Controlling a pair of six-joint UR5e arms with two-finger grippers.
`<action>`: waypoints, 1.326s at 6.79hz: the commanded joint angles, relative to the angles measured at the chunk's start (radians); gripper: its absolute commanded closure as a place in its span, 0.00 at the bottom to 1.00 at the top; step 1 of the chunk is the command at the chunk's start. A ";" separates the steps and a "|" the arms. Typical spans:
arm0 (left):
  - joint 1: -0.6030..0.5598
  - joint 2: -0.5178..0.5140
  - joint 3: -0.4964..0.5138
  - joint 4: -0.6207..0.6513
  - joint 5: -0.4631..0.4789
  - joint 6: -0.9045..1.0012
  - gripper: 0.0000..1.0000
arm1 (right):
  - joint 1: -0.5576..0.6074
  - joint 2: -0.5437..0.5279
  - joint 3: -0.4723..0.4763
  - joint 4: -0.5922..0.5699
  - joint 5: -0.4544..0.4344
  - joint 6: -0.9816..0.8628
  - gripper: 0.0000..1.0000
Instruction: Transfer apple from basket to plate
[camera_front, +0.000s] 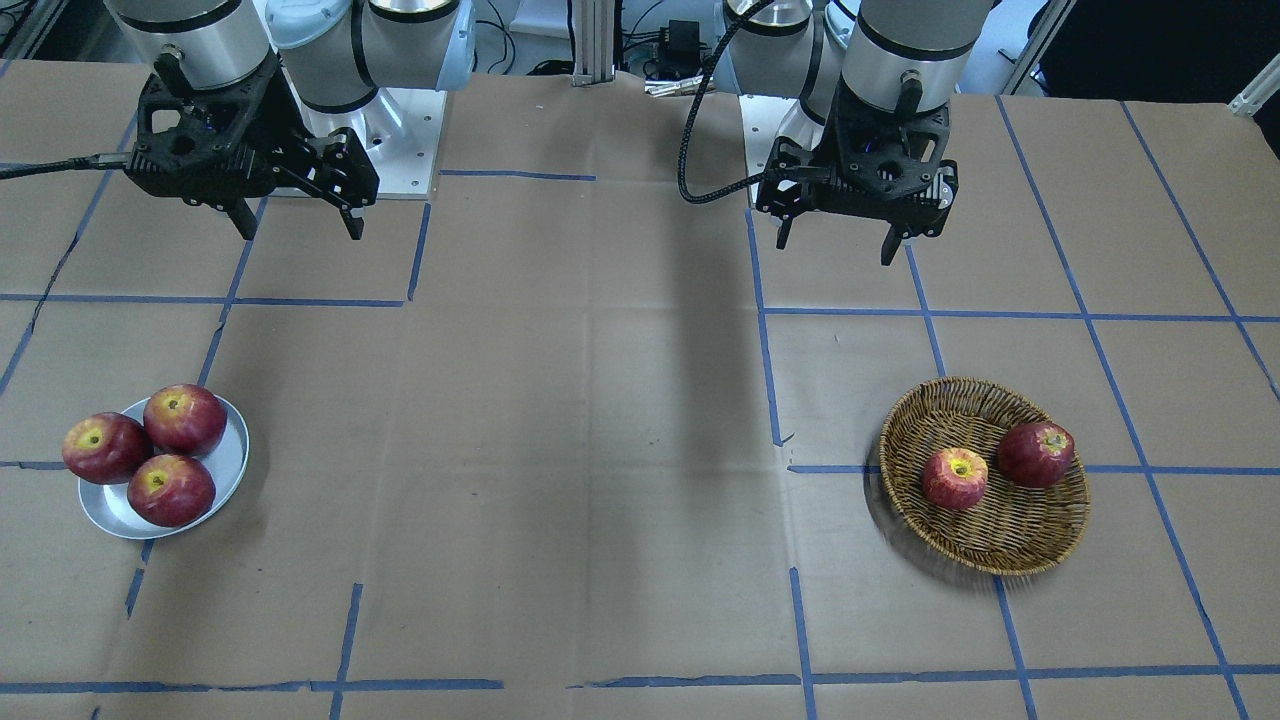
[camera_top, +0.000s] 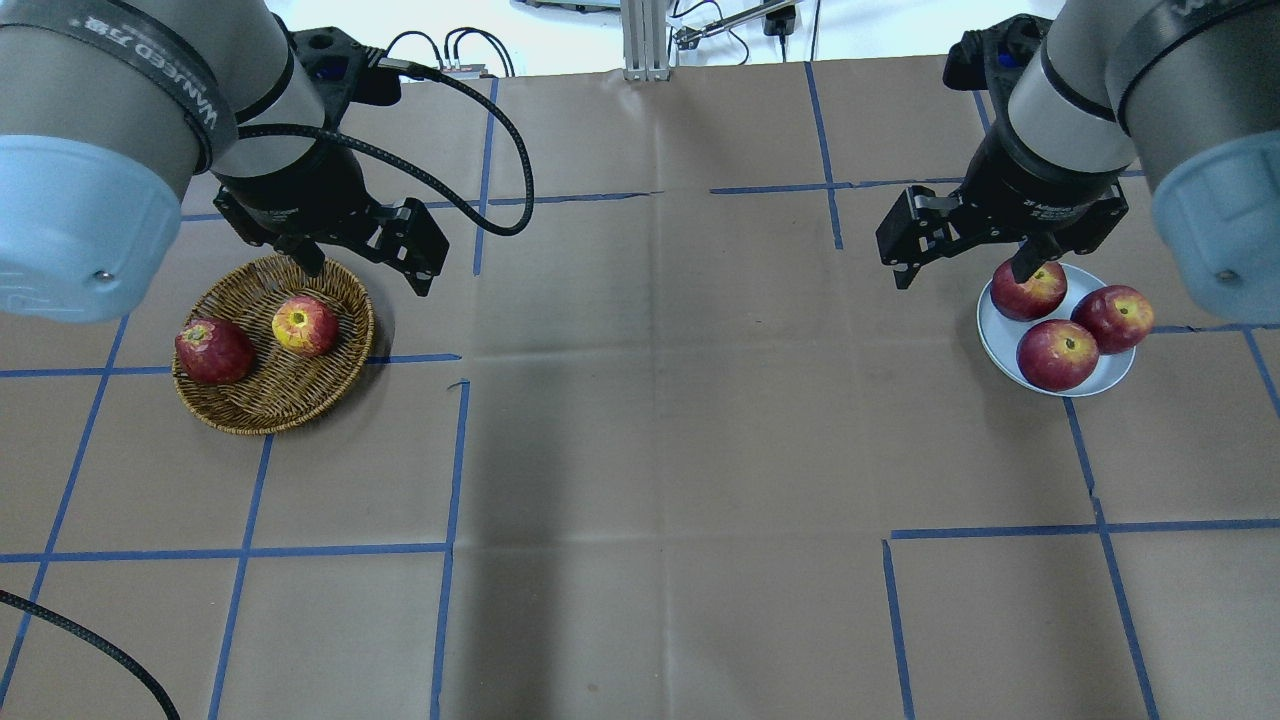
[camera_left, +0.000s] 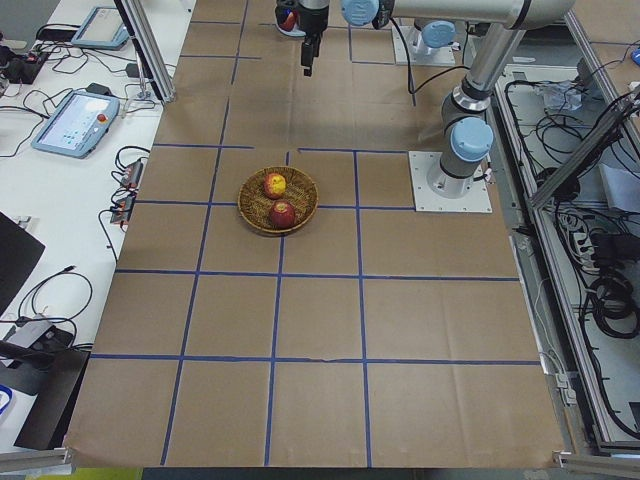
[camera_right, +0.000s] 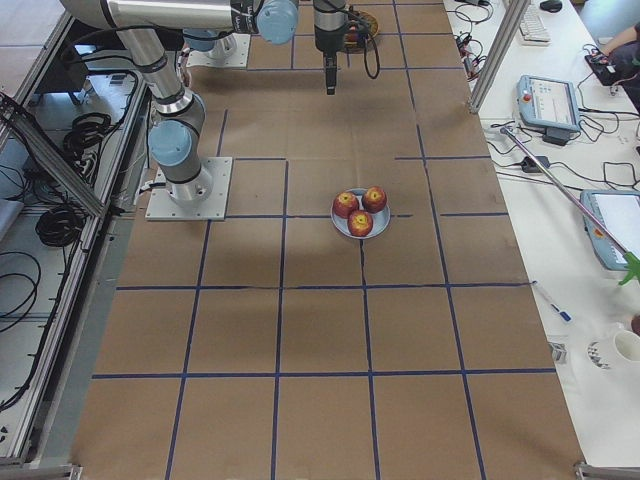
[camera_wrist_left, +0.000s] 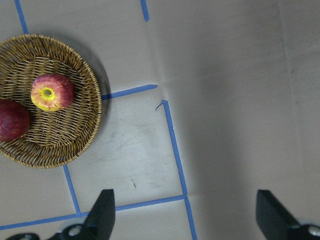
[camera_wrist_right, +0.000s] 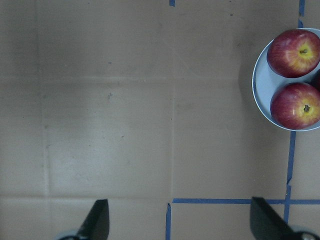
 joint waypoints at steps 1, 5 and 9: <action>0.000 0.000 -0.002 0.000 0.000 0.000 0.01 | 0.006 -0.003 -0.001 0.000 0.002 0.000 0.00; 0.000 0.002 0.002 -0.002 0.011 0.008 0.01 | 0.034 -0.001 -0.001 0.000 0.001 0.006 0.00; 0.002 -0.012 -0.002 -0.029 0.015 -0.014 0.01 | 0.034 -0.001 0.001 0.000 0.001 0.003 0.00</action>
